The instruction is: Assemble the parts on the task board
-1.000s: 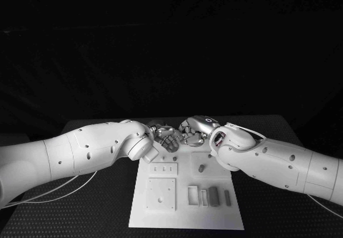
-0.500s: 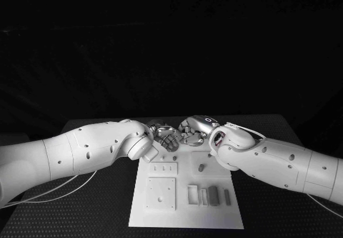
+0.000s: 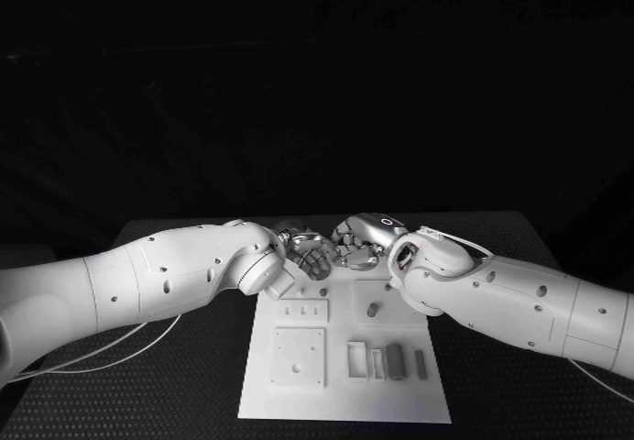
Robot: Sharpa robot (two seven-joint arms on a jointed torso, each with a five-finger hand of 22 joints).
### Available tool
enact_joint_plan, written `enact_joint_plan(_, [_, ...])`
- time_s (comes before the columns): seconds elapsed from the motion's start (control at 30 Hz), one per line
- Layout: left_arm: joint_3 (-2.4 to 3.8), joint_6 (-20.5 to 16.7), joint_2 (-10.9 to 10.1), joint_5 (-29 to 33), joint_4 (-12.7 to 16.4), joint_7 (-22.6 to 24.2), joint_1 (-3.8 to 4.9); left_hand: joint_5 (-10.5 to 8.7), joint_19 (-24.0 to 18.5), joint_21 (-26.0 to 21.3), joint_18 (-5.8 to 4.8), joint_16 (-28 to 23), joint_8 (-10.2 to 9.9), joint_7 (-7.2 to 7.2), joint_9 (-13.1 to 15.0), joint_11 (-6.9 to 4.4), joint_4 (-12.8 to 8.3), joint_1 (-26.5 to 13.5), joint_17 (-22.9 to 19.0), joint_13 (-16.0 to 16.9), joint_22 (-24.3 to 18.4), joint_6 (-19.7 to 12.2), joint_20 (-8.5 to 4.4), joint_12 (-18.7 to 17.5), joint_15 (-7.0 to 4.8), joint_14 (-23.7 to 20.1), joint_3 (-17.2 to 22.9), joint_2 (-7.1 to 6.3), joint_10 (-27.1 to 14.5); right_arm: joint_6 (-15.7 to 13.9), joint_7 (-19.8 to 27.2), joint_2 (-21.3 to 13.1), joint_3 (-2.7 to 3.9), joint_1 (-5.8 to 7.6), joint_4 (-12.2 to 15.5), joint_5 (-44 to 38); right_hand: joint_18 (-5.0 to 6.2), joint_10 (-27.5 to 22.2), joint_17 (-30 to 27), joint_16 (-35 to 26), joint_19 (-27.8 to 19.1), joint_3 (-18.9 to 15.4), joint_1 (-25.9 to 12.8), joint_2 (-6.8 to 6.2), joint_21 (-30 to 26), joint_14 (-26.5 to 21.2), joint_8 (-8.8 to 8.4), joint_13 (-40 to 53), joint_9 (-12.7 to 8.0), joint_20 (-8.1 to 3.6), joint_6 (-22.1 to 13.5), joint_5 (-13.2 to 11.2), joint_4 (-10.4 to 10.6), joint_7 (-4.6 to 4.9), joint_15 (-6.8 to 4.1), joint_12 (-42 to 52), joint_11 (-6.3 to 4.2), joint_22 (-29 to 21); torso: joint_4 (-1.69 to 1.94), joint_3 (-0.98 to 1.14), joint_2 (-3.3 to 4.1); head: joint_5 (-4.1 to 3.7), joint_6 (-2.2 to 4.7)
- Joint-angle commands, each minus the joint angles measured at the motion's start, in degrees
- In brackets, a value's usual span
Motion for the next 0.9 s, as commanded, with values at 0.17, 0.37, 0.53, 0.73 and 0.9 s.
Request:
enact_joint_plan(0.17, [0.12,-2.7,0.2,-1.5,-0.3,0.5,0.00,3.25,0.6,0.5,1.75,0.7,1.7,-0.21,5.0,-0.38,0.0,0.0,0.4,0.5,1.2,0.7,-0.35,0.7,-0.27,0.6,0.6,-0.36,0.9,-0.2,1.9,0.3,-0.04,-0.13,0.9,1.3,0.86,-0.5,-0.1,-0.6,-0.1,0.2,-1.9,-1.87,0.0,-0.2,-0.18,-0.1,5.8,-0.12,2.0,-0.1,1.2,1.53,-0.26,-0.7,0.26,0.7,0.01,0.02,0.03,-0.04,-0.12])
enact_joint_plan(0.37, [0.12,-2.7,0.1,-1.0,-0.2,0.6,0.00,4.92,0.7,0.5,1.70,0.9,1.8,-0.26,5.6,-0.42,0.1,-0.4,0.6,0.7,1.8,0.7,-0.40,0.9,-0.32,0.6,0.7,-1.03,0.9,-0.3,1.8,0.1,-0.04,-0.13,0.6,1.5,0.86,-1.0,-0.1,-0.8,-0.2,0.5,-2.4,-2.64,-0.3,-0.5,-0.94,-0.1,5.6,-0.14,1.3,-0.1,1.7,1.93,0.04,-1.0,0.61,0.7,0.04,0.00,0.00,-0.09,-0.20])
enact_joint_plan(0.53, [0.12,-2.5,0.1,-0.9,-0.1,0.7,-0.01,5.26,0.6,0.5,1.70,0.9,1.8,-0.25,5.8,-0.40,0.1,-0.4,0.6,0.8,1.9,0.6,-0.41,0.9,-0.31,0.5,0.7,-1.20,0.8,-0.1,1.7,0.1,-0.04,-0.13,0.4,1.6,0.86,-1.1,-0.1,-0.9,-0.3,0.5,-2.5,-2.81,-0.3,-0.6,-1.09,-0.1,5.6,-0.12,1.1,-0.1,1.8,2.02,0.12,-1.1,0.69,0.7,0.05,-0.02,-0.03,-0.10,-0.18])
enact_joint_plan(0.73, [0.12,-2.5,-0.2,-0.9,-0.1,0.8,-0.01,4.89,0.6,0.4,1.69,1.0,1.8,-0.23,6.0,-0.40,0.1,-0.5,0.6,0.8,2.0,0.6,-0.42,0.9,-0.31,0.5,0.8,-0.82,0.8,0.4,1.8,0.0,-0.04,-0.13,-0.1,1.7,0.86,-1.4,-0.1,-1.1,-0.5,0.7,-2.5,-3.01,-0.5,-0.8,-1.35,-0.2,5.6,-0.08,0.9,-0.1,2.0,2.15,0.25,-1.3,0.83,0.7,0.08,-0.01,0.01,-0.12,-0.21])
enact_joint_plan(0.9, [0.12,-2.1,-0.5,-0.9,-0.1,0.9,-0.02,4.84,0.7,0.4,1.71,1.0,1.9,-0.27,6.1,-0.43,0.1,-0.4,0.7,0.9,2.1,0.7,-0.43,1.0,-0.33,0.5,0.8,-0.76,0.8,0.0,2.1,-0.3,-0.05,-0.48,-0.5,2.0,0.86,-1.8,-0.1,-1.3,-0.7,0.8,-2.5,-3.19,-0.8,-1.2,-1.69,-0.3,5.6,0.03,0.5,-0.1,2.0,2.33,0.41,-1.6,1.01,0.7,0.09,-0.02,0.01,-0.05,-0.23])
